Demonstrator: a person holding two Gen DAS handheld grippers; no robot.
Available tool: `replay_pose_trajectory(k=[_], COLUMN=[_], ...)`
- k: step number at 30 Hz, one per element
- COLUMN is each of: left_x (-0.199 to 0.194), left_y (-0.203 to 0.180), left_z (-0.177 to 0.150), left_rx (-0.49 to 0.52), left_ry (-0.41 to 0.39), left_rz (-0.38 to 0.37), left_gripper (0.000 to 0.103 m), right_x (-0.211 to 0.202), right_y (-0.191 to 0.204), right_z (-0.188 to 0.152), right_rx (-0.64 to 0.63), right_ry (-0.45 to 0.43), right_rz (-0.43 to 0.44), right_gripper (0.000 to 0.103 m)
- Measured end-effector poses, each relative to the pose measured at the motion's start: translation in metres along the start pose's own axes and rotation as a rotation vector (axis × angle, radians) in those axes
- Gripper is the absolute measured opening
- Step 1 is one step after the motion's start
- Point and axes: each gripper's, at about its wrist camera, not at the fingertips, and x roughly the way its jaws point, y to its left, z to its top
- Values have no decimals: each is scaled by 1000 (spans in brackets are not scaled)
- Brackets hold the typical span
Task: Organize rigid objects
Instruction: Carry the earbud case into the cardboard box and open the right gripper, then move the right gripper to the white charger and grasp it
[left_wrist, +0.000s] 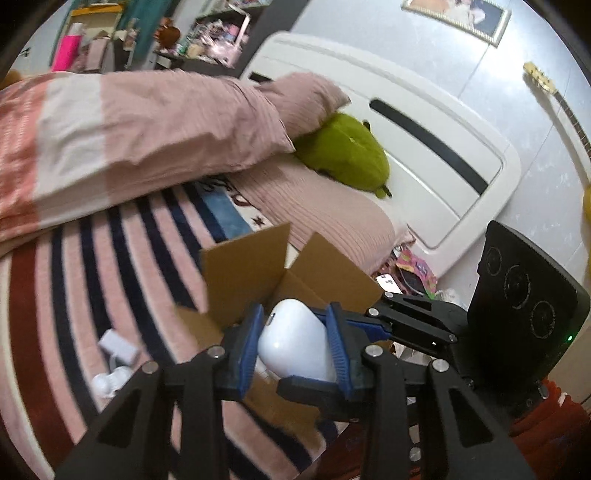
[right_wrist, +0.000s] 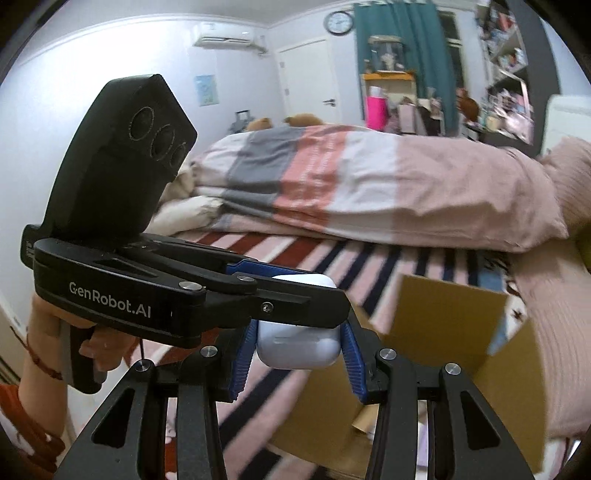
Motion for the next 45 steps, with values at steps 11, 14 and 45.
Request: replay_pose_trajectory(k=[11,14,45], left_x=[80,72,-118], left_y=[-22,-27,137], left_z=[24,24,-136], left_rx=[19,53,-202], left_ry=[184,161,-89], left_rz=[69,104,407], left_gripper=[51,66,70], right_x=[9,14,184], right_y=[-77,-82,67], right_z=[-14,-16,-65], right_rx=[94,93,-128], right_ry=[222,260,354], right_rz=[-87,-95,-108], right_gripper=[40,55,49])
